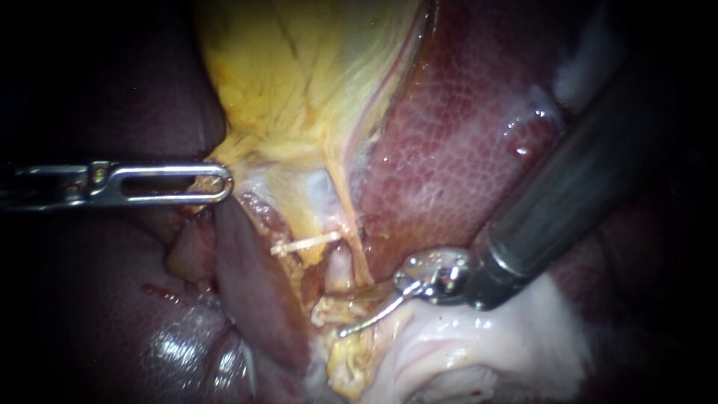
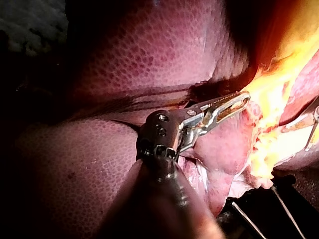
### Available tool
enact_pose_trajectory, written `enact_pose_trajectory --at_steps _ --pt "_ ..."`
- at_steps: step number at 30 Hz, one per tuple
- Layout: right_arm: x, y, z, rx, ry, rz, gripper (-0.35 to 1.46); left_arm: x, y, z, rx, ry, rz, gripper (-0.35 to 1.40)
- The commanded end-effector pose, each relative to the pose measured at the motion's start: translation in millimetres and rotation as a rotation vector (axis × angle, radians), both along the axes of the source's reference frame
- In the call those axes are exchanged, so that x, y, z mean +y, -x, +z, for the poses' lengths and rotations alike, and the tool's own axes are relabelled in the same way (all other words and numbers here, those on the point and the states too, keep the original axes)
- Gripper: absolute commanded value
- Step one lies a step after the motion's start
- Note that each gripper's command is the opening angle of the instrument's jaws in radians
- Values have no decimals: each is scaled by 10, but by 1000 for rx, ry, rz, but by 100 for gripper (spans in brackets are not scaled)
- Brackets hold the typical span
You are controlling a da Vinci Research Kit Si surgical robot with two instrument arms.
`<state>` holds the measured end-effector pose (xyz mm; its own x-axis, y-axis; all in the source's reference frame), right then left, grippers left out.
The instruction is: Go back from the cut left tube
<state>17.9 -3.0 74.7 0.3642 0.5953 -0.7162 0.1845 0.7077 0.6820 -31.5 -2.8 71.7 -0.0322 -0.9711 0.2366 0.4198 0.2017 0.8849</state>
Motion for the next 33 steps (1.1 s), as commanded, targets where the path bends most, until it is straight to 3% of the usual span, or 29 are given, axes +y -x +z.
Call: enact_pose_trajectory --at_steps 1,7,12,21,28,33 --pt "9 7 -5 -11 17 17 143 0 0 0 0 0 0 -35" --pt "53 50 -40 -43 101 94 143 -1 2 1 1 1 -1 -35" --pt "72 78 -65 -61 129 122 143 -2 3 3 2 2 -2 -35" --pt "75 87 -79 -70 135 130 143 -5 16 13 7 8 -8 -35" --pt "74 87 -79 -66 134 125 143 -22 59 48 -4 15 8 -35" --pt "74 87 -79 -66 134 125 143 -25 88 66 -5 13 33 -35"
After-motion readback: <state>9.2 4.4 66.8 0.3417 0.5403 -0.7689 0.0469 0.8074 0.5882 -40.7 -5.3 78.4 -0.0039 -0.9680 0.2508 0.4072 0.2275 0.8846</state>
